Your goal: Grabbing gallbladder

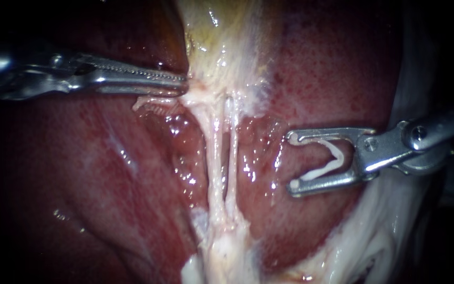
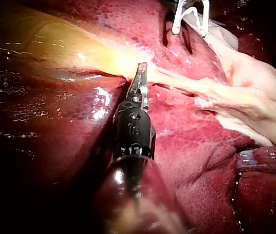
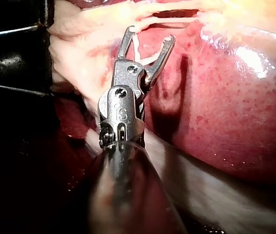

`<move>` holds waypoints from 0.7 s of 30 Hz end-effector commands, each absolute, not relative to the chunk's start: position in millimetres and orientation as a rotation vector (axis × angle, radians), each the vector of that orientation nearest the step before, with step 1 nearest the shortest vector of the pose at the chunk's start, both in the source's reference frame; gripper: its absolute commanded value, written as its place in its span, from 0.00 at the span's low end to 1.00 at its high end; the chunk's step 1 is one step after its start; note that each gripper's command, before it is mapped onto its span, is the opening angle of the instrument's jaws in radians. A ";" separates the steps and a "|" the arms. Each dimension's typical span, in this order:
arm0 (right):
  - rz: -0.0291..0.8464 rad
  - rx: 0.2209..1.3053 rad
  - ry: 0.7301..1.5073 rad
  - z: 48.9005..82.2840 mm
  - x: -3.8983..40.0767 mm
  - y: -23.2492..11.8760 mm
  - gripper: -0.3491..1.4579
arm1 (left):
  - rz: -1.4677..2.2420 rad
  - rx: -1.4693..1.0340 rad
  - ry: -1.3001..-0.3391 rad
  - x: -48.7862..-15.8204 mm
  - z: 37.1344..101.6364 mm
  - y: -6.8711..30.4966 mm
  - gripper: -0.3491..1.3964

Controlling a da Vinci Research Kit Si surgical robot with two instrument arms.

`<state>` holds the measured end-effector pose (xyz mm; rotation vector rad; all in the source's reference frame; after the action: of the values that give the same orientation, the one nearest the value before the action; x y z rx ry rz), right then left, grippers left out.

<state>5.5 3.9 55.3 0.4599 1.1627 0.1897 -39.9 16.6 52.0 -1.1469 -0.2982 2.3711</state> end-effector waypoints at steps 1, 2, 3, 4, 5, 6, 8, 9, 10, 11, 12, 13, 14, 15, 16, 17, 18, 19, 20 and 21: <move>0.190 0.460 1.163 55.3 5.4 3.9 0.46 | 2.371 -1.147 -0.300 -39.8 51.9 16.6 0.00; 0.190 0.460 1.163 55.3 5.4 3.9 0.46 | 2.371 -1.147 -0.300 -39.7 51.8 16.5 0.00; 0.190 0.460 1.163 55.3 5.4 3.9 0.46 | 2.371 -1.147 -0.300 -39.6 51.7 16.4 0.00; 0.190 0.460 1.163 55.3 5.4 3.9 0.46 | 2.371 -1.148 -0.300 -39.6 51.7 16.4 0.05; 0.190 0.460 1.163 55.3 5.4 3.9 0.46 | 2.371 -1.148 -0.301 -39.6 51.6 16.4 0.14; 0.190 0.460 1.163 55.3 5.4 3.9 0.46 | 2.371 -1.148 -0.301 -39.6 51.6 16.4 0.28; 0.190 0.460 1.163 55.3 5.4 3.9 0.46 | 2.369 -1.150 -0.299 -39.7 51.7 16.5 0.33; 0.190 0.460 1.163 55.3 5.4 3.9 0.46 | 2.367 -1.154 -0.297 -39.8 51.7 16.5 0.35; 0.190 0.460 1.163 55.3 5.4 3.9 0.46 | 2.364 -1.156 -0.296 -39.8 51.7 16.5 0.35; 0.190 0.460 1.163 55.3 5.4 3.9 0.46 | 2.362 -1.159 -0.294 -39.9 51.7 16.5 0.36; 0.190 0.460 1.163 55.3 5.4 3.9 0.46 | 2.362 -1.159 -0.294 -39.9 51.8 16.6 0.37; 0.190 0.460 1.163 55.3 5.4 3.9 0.46 | 2.362 -1.159 -0.294 -40.0 51.8 16.6 0.39; 0.190 0.460 1.163 55.3 5.4 3.9 0.46 | 2.362 -1.159 -0.294 -40.0 51.8 16.6 0.42; 0.190 0.460 1.163 55.3 5.4 3.9 0.46 | 2.362 -1.159 -0.294 -40.0 51.9 16.7 0.45; 0.190 0.460 1.163 55.3 5.4 3.9 0.46 | 2.357 -1.157 -0.297 -40.1 52.0 16.7 0.47; 0.190 0.460 1.163 55.3 5.4 3.9 0.46 | 2.362 -1.159 -0.294 -40.1 52.0 16.8 0.49; 0.190 0.460 1.163 55.3 5.4 3.9 0.46 | 2.367 -1.162 -0.291 -40.0 52.2 16.9 0.50; 0.190 0.460 1.163 55.3 5.4 3.9 0.46 | 2.367 -1.162 -0.291 -40.0 52.3 17.0 0.50; 0.190 0.460 1.163 55.3 5.4 3.9 0.46 | 2.368 -1.163 -0.292 -39.9 52.5 17.1 0.51; 0.190 0.460 1.163 55.3 5.4 3.9 0.46 | 2.368 -1.163 -0.291 -39.9 52.8 17.2 0.51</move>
<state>5.4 3.9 55.3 0.4600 1.1626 0.1897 -39.8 17.3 53.1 -1.1623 -0.2899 2.3681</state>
